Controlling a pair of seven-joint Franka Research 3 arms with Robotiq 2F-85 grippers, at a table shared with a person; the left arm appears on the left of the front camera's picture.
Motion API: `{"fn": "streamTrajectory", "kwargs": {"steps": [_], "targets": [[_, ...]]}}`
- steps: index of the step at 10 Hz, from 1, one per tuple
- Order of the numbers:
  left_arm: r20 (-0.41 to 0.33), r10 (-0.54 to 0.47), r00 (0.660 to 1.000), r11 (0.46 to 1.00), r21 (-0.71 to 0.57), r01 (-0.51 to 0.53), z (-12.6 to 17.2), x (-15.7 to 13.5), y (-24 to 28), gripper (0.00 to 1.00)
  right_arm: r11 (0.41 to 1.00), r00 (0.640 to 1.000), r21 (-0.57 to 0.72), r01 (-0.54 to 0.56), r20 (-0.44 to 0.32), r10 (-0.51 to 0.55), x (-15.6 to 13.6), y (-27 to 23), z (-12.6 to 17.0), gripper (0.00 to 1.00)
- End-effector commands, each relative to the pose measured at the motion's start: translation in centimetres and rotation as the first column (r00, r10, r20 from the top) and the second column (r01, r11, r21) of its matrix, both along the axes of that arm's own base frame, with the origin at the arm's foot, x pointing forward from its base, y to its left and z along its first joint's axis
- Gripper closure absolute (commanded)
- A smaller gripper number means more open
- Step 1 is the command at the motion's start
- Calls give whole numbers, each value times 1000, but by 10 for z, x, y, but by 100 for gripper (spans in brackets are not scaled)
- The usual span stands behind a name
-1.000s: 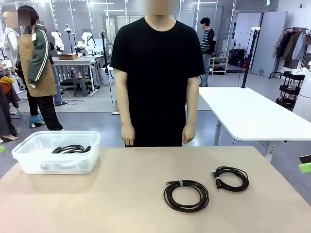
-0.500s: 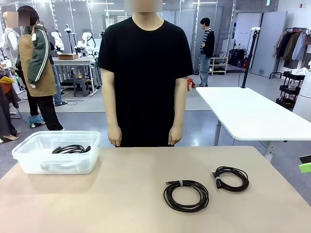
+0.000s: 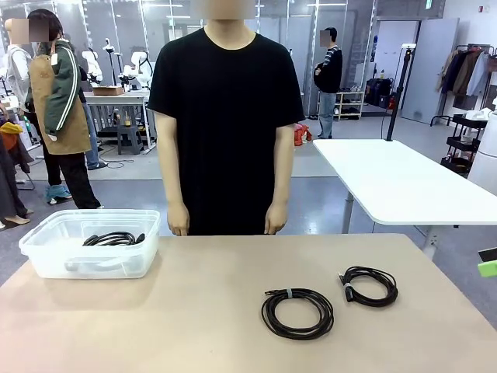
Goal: Organize and store the cables.
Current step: Place the USB Extension Cable into the Organizing box.
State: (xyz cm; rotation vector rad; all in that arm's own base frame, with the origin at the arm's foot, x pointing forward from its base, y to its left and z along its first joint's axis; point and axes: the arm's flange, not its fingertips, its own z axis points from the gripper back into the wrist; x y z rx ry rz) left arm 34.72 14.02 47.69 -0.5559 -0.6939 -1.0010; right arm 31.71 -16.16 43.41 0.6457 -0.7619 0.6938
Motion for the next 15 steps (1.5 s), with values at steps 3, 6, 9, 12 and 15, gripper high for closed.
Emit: {"fn": "streamTrajectory", "kwargs": {"steps": [3,6,9,12,15], "targets": [[2,-4,1000,1000,6,4,0,0,1,0,1000,1000,11,-2,22,2,1,0,-1,0],[2,-4,1000,1000,6,4,0,0,1,0,997,1000,-74,-21,-12,20,5,20,13,0],[2,-4,1000,1000,6,4,0,0,1,0,969,992,-238,-69,-117,42,44,84,31,0],[2,-4,1000,1000,6,4,0,0,1,0,932,983,-344,-114,-173,56,72,127,48,0],[2,-4,1000,1000,6,4,0,0,1,0,891,975,-419,-173,-202,95,95,160,60,0]]}}
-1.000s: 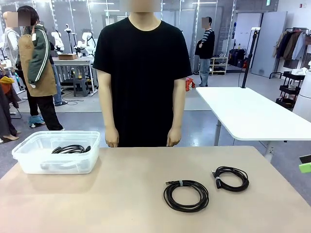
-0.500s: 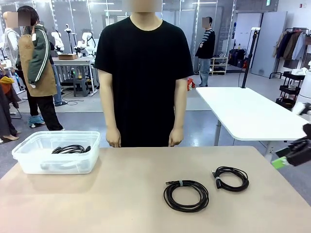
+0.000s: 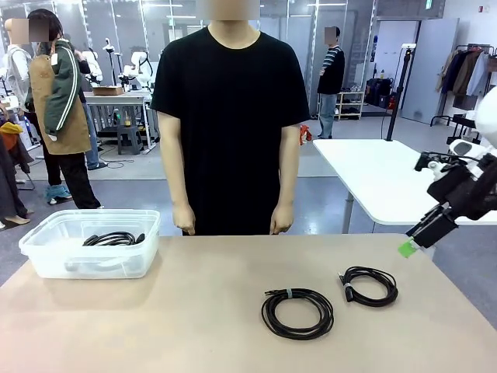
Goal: Organize and store the cables.
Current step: Place the USB Extension Cable into the Organizing box.
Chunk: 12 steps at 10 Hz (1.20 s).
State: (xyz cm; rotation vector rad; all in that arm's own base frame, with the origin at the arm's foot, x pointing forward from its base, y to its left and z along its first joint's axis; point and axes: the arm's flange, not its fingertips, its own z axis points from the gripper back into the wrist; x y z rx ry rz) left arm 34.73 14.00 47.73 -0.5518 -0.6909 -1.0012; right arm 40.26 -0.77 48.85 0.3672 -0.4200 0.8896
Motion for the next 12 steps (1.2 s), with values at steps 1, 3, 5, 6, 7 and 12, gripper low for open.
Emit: {"fn": "streamTrajectory", "kwargs": {"steps": [1,3,5,6,7,12], "targets": [[3,-5,1000,1000,1,5,0,0,2,0,999,1000,-52,-13,-26,12,13,11,9,0],[3,-5,1000,1000,1,5,0,0,2,0,998,1000,-62,-12,-23,11,15,10,8,0],[3,-5,1000,1000,1,5,0,0,2,0,999,1000,-32,-16,-12,15,8,3,4,0],[3,-5,1000,1000,1,5,0,0,2,0,999,1000,-28,-22,-4,22,5,3,3,0],[3,-5,1000,1000,1,5,0,0,2,0,998,999,-34,-45,7,45,4,7,1,0],[3,-5,1000,1000,1,5,0,0,2,0,975,982,-145,-167,67,178,15,42,-5,0]]}}
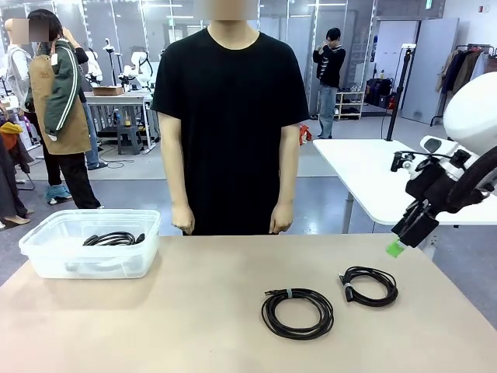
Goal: Organize and store the cables.
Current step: Place the USB Extension Cable into the Organizing box.
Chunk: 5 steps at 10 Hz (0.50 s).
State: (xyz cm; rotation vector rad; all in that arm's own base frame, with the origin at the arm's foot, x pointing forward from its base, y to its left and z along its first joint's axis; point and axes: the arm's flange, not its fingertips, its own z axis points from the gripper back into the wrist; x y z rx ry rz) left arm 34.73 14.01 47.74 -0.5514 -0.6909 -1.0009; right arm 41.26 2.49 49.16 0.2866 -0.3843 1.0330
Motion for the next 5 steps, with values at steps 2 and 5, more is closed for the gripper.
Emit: {"fn": "streamTrajectory", "kwargs": {"steps": [2,5], "targets": [[3,-6,1000,1000,1,6,0,0,1,0,987,986,-46,-154,54,156,28,61,-16,0],[3,-6,1000,1000,1,6,0,0,1,0,952,967,-197,-232,61,248,63,139,-46,0]]}}
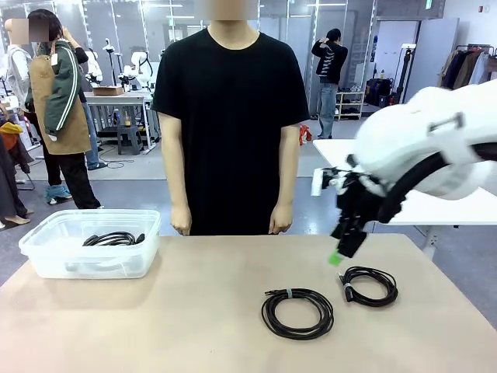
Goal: Organize and store the cables.
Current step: Place the USB Extension Cable into the Organizing box.
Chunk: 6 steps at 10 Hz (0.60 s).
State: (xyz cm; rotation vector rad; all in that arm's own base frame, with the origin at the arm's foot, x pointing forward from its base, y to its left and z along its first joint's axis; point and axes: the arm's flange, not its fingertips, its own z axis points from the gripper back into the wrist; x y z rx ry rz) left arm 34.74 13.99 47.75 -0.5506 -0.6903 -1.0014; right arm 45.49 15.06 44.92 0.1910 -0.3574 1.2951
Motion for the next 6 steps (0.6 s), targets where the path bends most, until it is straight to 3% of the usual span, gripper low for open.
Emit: {"fn": "streamTrajectory", "kwargs": {"steps": [1,4,6], "targets": [[3,-6,1000,1000,0,6,0,0,2,0,992,998,-111,-63,15,65,32,33,-16,0],[3,-6,1000,1000,0,6,0,0,2,0,943,978,-259,-208,-45,204,66,80,-62,0],[3,-6,1000,1000,0,6,0,0,2,0,932,972,-276,-235,-94,217,74,95,-91,0]]}}
